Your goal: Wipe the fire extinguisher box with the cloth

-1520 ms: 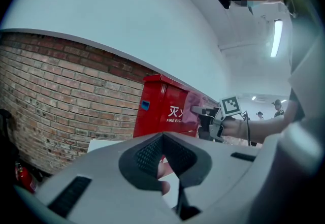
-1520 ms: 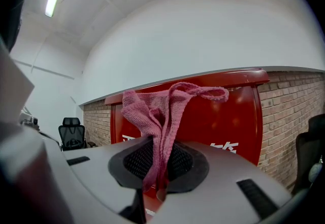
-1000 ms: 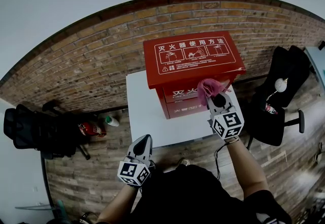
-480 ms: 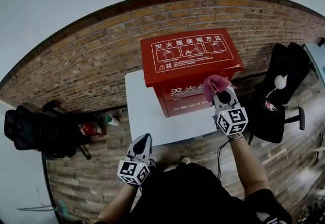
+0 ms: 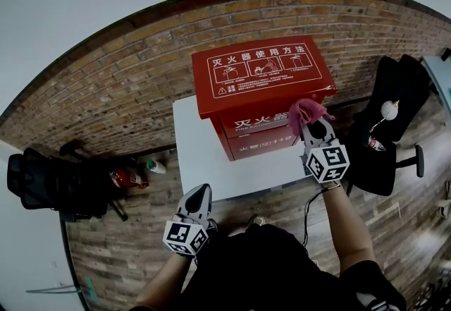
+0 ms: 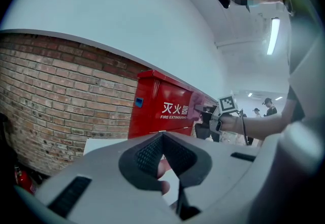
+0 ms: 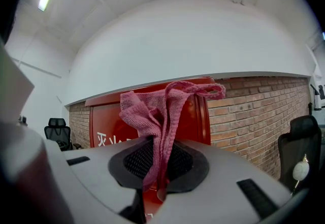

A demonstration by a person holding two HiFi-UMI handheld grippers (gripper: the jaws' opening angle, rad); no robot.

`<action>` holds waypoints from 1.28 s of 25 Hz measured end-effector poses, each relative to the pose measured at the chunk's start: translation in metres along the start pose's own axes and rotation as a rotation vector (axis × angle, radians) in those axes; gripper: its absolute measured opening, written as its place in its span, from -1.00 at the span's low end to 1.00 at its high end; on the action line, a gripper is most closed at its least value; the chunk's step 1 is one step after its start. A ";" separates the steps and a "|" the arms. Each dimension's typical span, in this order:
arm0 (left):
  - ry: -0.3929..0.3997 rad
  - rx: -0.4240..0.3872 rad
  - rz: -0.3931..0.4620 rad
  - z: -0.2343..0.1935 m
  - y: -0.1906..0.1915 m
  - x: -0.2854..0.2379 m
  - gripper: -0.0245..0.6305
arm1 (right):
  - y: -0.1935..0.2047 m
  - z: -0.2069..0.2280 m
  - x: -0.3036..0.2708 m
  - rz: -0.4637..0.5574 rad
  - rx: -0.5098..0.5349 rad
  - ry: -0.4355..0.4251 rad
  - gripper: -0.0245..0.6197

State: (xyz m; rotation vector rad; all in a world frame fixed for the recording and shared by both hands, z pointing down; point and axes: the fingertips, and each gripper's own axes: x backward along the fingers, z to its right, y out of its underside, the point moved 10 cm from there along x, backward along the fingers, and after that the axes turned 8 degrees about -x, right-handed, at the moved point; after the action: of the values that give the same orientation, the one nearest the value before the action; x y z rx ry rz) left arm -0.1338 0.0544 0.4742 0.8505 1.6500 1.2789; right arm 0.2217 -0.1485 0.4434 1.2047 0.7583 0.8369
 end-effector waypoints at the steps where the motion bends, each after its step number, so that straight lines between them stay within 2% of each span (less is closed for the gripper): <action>1: 0.000 -0.001 -0.001 0.000 0.000 0.000 -0.87 | 0.000 0.002 0.001 0.001 0.000 0.005 -0.73; 32: 0.001 0.005 -0.018 -0.006 0.004 -0.005 -0.87 | -0.005 0.052 0.015 0.006 0.025 0.147 -0.73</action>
State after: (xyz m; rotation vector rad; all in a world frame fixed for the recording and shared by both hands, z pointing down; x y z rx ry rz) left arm -0.1373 0.0485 0.4794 0.8366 1.6579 1.2638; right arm 0.2742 -0.1613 0.4480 1.1777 0.8866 0.9308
